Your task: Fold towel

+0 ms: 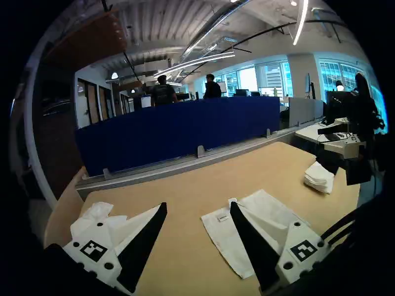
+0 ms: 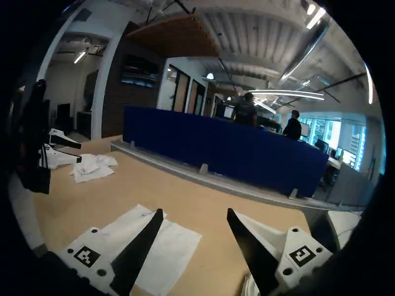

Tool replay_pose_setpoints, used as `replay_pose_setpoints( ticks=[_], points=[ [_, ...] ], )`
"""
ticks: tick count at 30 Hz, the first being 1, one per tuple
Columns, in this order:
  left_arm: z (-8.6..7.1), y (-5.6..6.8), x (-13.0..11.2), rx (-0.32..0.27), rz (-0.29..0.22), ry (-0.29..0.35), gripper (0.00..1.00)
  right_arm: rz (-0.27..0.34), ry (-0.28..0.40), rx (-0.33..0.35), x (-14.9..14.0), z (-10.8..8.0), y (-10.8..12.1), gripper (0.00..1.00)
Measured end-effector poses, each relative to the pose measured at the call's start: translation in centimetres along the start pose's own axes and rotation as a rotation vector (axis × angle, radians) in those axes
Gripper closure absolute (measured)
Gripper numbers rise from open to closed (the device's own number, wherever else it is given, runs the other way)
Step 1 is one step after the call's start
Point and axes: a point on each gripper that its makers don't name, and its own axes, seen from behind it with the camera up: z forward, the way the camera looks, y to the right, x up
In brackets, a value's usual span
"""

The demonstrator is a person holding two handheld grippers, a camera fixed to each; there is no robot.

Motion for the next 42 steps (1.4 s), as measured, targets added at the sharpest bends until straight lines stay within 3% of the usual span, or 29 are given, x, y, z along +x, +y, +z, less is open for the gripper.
replay_pose_setpoints(
  ticks=[20,33,42],
  points=[
    [2.4,5.8,-9.7,-0.122,0.06,-0.162,0.05,-0.021,-0.173,0.076,-10.7,2.1,-2.6,0.0],
    [2.9,8.0,-16.0,-0.169,0.047,-0.271,0.05,-0.025,-0.279,0.115,-17.0,1.9,-4.6,0.0],
    [2.4,9.8,-20.3,-0.223,0.05,-0.368,0.05,-0.021,-0.355,0.15,-21.0,1.4,-6.1,0.0]
  ],
)
